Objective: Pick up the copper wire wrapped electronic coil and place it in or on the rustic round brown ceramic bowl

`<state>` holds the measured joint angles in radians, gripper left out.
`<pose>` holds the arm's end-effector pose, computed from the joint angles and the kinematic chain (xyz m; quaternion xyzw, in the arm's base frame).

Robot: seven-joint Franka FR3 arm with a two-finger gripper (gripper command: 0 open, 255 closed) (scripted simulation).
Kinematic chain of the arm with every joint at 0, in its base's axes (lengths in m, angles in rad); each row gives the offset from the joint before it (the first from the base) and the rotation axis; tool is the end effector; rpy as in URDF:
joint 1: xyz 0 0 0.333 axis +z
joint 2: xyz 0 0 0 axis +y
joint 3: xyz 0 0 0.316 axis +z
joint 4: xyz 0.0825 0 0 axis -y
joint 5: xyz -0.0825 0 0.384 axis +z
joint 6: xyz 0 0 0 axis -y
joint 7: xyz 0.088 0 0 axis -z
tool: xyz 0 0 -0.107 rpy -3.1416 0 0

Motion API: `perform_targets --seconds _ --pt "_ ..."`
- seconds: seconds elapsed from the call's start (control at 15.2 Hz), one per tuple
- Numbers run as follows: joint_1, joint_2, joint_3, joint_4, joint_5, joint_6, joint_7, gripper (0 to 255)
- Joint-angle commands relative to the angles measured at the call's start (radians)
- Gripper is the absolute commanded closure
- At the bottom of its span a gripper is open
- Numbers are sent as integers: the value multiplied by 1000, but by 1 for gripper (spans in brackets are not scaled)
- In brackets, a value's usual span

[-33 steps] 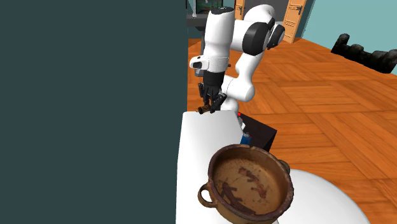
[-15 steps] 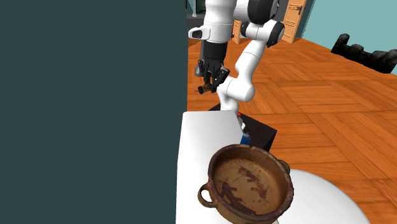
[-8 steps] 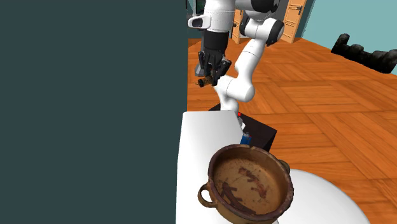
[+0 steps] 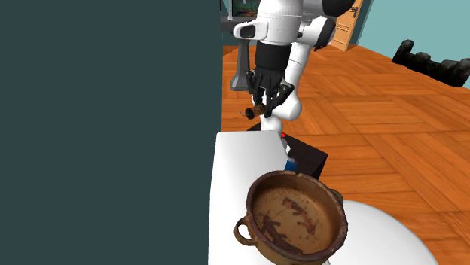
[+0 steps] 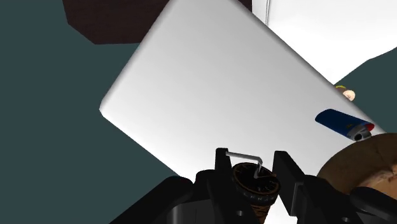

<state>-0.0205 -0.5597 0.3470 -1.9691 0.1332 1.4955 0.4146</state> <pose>0.3388 0.1767 0.6712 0.9975 -0.0592 0.0352 0.0134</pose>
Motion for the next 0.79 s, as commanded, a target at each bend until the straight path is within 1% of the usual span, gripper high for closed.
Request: perform_targets --seconds 0.0,0.2,0.4,0.59,0.73 --pt "-3 60 42 48 0 14 44 255" --pt "-8 162 109 139 -16 27 114 255" --pt "-10 277 179 244 -50 31 192 255" --pt "-4 408 252 366 -110 25 278 255" --pt "13 507 299 459 -166 11 341 255"
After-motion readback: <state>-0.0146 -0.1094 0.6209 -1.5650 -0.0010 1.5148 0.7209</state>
